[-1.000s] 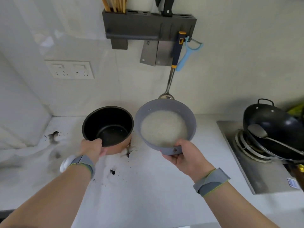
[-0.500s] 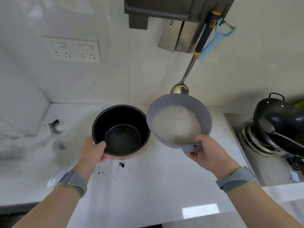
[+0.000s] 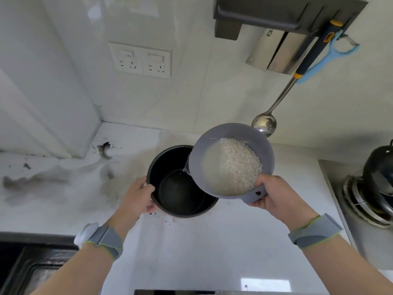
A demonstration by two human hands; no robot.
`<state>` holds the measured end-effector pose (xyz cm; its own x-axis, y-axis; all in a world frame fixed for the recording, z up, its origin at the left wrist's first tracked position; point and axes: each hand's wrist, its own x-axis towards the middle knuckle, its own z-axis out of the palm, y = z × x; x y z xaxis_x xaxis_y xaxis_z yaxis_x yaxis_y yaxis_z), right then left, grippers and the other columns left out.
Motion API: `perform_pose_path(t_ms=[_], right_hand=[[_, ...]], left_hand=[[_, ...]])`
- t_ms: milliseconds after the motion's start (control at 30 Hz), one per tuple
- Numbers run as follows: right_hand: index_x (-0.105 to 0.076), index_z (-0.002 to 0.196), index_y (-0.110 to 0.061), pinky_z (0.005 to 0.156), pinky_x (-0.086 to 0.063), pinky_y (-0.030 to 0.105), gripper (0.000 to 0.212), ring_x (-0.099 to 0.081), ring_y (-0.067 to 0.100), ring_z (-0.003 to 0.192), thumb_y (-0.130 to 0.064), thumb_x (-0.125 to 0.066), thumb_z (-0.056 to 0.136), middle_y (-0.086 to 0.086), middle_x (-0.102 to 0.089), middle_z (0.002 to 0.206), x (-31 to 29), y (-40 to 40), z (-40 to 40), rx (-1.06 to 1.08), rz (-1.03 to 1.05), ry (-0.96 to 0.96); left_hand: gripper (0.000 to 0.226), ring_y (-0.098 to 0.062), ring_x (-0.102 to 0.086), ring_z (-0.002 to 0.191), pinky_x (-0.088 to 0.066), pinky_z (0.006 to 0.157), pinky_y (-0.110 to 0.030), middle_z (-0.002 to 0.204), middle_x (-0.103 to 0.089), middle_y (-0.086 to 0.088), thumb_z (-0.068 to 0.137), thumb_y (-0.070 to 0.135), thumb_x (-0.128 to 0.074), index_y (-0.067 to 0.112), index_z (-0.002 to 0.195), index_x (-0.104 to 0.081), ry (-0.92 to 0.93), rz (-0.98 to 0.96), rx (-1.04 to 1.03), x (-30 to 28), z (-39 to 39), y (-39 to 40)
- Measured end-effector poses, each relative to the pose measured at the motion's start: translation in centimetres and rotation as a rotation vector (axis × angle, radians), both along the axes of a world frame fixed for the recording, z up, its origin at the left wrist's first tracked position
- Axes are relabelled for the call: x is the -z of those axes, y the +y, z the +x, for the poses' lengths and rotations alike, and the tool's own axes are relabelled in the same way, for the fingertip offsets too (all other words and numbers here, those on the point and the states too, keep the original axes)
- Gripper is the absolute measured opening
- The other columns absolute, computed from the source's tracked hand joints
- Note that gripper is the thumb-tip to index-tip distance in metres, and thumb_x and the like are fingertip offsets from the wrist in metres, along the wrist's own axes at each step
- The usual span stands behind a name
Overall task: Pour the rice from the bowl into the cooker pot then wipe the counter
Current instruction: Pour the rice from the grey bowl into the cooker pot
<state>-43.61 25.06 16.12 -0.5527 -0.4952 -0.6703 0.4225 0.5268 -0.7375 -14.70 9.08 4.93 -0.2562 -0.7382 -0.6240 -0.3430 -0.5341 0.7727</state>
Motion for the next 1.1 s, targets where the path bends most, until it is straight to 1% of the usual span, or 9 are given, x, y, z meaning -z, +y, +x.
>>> perform_pose_path(t_ms=[167, 233, 333, 400, 467, 733, 867, 967, 1100], right_hand=[[-0.054, 0.13, 0.005, 0.063, -0.063, 0.047, 0.037, -0.064, 0.046, 0.105, 0.001, -0.048, 0.093, 0.022, -0.062, 0.128, 0.3, -1.4, 1.2, -0.067, 0.041, 0.163], [-0.057, 0.124, 0.001, 0.063, -0.064, 0.051, 0.032, -0.065, 0.046, 0.104, 0.0, -0.047, 0.093, 0.024, -0.064, 0.12, 0.3, -1.8, 1.6, -0.084, 0.039, 0.267], [-0.06, 0.115, -0.005, 0.078, -0.063, 0.064, 0.026, -0.067, 0.044, 0.098, -0.005, -0.048, 0.092, 0.026, -0.067, 0.11, 0.4, -2.5, 1.8, -0.136, 0.038, 0.465], [-0.057, 0.105, -0.008, 0.068, -0.061, 0.051, 0.016, -0.064, 0.038, 0.084, -0.007, -0.05, 0.09, 0.016, -0.065, 0.093, 0.3, -3.0, 1.7, -0.173, 0.002, 0.572], [-0.054, 0.102, -0.012, 0.059, -0.043, 0.033, 0.014, -0.056, 0.029, 0.073, -0.007, -0.052, 0.089, 0.005, -0.059, 0.082, 0.3, -3.4, 1.4, -0.2, -0.037, 0.657], [-0.05, 0.125, -0.023, 0.055, -0.038, 0.03, 0.043, -0.062, 0.022, 0.075, -0.002, -0.051, 0.088, -0.002, -0.064, 0.092, -0.1, -4.3, 1.8, -0.381, -0.123, 0.947], [-0.029, 0.16, -0.018, 0.068, -0.049, 0.039, 0.071, -0.064, 0.039, 0.095, -0.004, -0.051, 0.095, 0.012, -0.064, 0.125, 0.6, -4.1, 2.4, -0.45, -0.075, 1.073], [-0.015, 0.168, -0.016, 0.063, -0.046, 0.039, 0.081, -0.062, 0.042, 0.085, -0.004, -0.053, 0.097, 0.019, -0.06, 0.132, 0.8, -3.7, 3.2, -0.499, -0.066, 1.239], [-0.014, 0.168, -0.017, 0.057, -0.041, 0.036, 0.087, -0.06, 0.041, 0.077, -0.007, -0.057, 0.094, 0.015, -0.058, 0.139, 0.6, -3.6, 3.5, -0.521, -0.071, 1.37]], left_hand=[[0.041, -0.032, -0.058, 0.074, -0.053, 0.07, -0.043, 0.09, -0.063, -0.018, 0.103, 0.002, -0.044, 0.032, 0.12, -0.066, 0.034, -0.017, 0.005, -0.1, 0.4, 0.6], [0.042, -0.032, -0.059, 0.073, -0.057, 0.07, -0.043, 0.093, -0.068, -0.023, 0.103, 0.004, -0.045, 0.033, 0.126, -0.066, 0.027, -0.031, 0.023, -0.2, 0.4, 0.7], [0.044, -0.032, -0.064, 0.071, -0.063, 0.073, -0.049, 0.092, -0.072, -0.019, 0.102, 0.006, -0.046, 0.039, 0.121, -0.067, 0.018, -0.036, 0.0, -0.5, 0.3, 0.9], [0.045, -0.031, -0.066, 0.068, -0.063, 0.066, -0.042, 0.087, -0.074, -0.013, 0.102, 0.004, -0.046, 0.042, 0.11, -0.069, 0.025, -0.03, -0.023, -0.6, 0.3, 1.0], [0.046, -0.029, -0.065, 0.064, -0.059, 0.06, -0.036, 0.081, -0.073, -0.009, 0.102, 0.003, -0.045, 0.041, 0.108, -0.07, 0.035, -0.023, -0.026, -0.6, 0.3, 1.0], [0.043, -0.02, -0.074, 0.057, -0.061, 0.053, -0.028, 0.072, -0.077, 0.01, 0.104, 0.005, -0.049, 0.044, 0.107, -0.067, 0.051, -0.032, -0.056, -0.8, -0.5, 1.6], [0.042, -0.021, -0.074, 0.057, -0.061, 0.053, -0.027, 0.073, -0.078, 0.009, 0.103, 0.006, -0.049, 0.042, 0.117, -0.065, 0.059, -0.036, -0.073, -0.6, -1.0, 2.1], [0.044, -0.022, -0.075, 0.057, -0.059, 0.051, -0.027, 0.07, -0.077, 0.01, 0.103, 0.005, -0.048, 0.045, 0.11, -0.065, 0.029, -0.057, -0.097, -0.5, -1.3, 2.2], [0.048, -0.02, -0.066, 0.05, -0.056, 0.049, -0.025, 0.061, -0.071, 0.001, 0.098, 0.004, -0.044, 0.044, 0.114, -0.065, -0.037, -0.101, -0.098, -0.3, -1.8, 2.2]])
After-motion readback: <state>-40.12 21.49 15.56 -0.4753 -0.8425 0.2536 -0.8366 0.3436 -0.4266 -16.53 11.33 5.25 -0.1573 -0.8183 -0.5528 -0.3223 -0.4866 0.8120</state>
